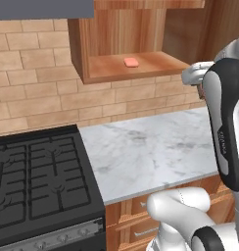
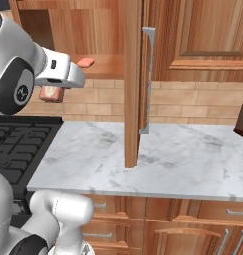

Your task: Pick up the bar soap and bar soap from the sink, and place them back in the cabinet, and close the cabinet door.

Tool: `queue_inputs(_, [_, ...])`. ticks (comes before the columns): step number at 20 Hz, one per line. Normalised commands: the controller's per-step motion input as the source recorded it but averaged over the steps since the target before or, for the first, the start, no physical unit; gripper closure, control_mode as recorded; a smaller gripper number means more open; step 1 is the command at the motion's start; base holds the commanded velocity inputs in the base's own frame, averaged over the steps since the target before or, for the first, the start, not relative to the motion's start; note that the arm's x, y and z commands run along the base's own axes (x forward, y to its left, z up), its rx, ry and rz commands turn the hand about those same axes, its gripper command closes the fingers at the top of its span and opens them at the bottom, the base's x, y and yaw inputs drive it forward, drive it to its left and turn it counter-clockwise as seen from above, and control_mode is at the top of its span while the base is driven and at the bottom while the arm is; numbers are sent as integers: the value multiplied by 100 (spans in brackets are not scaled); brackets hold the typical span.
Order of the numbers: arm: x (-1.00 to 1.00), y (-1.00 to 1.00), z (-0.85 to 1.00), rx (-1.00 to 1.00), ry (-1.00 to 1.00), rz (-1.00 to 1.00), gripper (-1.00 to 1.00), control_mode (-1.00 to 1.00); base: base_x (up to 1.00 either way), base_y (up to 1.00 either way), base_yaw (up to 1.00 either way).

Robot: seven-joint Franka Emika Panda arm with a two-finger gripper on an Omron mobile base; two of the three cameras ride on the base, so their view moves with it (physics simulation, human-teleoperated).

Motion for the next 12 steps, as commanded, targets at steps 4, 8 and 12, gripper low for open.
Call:
queue_inputs(4, [30,0,17,0,-8,0,100,-100,0,0,0])
queue_inputs(8, [37,0,17,0,-6,0,100,-100,0,0,0])
queue_inputs(12, [41,0,9,0,-4,0,100,-100,0,0,0])
